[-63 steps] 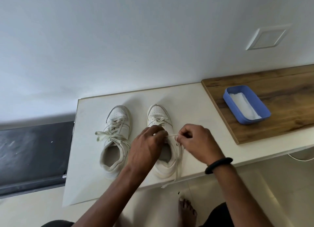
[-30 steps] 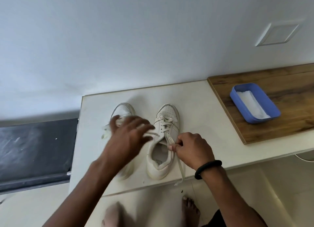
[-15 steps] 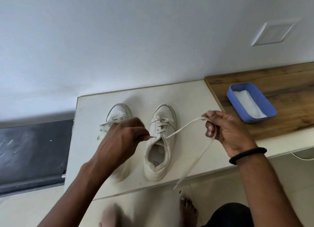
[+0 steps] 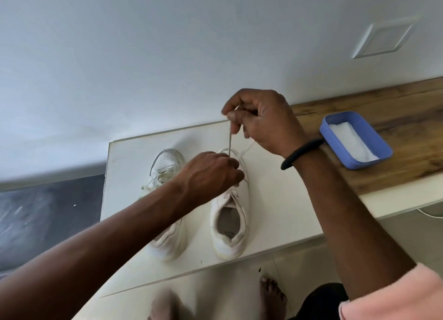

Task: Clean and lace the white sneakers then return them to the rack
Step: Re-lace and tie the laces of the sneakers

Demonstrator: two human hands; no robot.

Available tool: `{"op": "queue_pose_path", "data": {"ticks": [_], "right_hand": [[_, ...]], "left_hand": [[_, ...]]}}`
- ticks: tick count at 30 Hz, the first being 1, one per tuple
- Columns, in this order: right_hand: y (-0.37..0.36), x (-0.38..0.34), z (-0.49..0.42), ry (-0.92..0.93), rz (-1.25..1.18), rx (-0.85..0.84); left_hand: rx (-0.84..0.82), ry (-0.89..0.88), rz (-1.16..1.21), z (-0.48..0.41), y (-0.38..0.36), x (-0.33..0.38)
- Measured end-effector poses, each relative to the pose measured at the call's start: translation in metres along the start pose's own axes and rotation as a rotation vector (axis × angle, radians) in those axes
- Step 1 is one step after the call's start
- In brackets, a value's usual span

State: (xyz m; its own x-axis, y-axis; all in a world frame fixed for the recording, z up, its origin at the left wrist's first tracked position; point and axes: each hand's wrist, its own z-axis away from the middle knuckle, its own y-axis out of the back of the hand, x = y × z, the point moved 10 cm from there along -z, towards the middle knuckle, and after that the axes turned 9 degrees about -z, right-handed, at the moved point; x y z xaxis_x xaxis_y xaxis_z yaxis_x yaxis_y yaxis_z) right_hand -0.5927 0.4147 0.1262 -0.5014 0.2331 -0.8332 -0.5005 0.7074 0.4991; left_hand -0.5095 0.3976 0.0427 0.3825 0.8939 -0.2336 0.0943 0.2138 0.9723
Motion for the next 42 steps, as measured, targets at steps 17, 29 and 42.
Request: {"op": "queue_pose_path", "data": {"ticks": [17,29,42], "right_hand": [[-0.070,0.089,0.109,-0.470,0.198,0.115],[-0.026,0.074,0.098,-0.364,0.273,0.027],[-0.042,0.081,0.101,-0.613,-1.102,0.336]], "left_hand": [[-0.077,0.453,0.534,0.011,-0.034,-0.048],[-0.240,0.539,0.742,0.027,-0.052,-0.058],[-0.273,0.412,0.841,0.031,-0.055,-0.025]]}}
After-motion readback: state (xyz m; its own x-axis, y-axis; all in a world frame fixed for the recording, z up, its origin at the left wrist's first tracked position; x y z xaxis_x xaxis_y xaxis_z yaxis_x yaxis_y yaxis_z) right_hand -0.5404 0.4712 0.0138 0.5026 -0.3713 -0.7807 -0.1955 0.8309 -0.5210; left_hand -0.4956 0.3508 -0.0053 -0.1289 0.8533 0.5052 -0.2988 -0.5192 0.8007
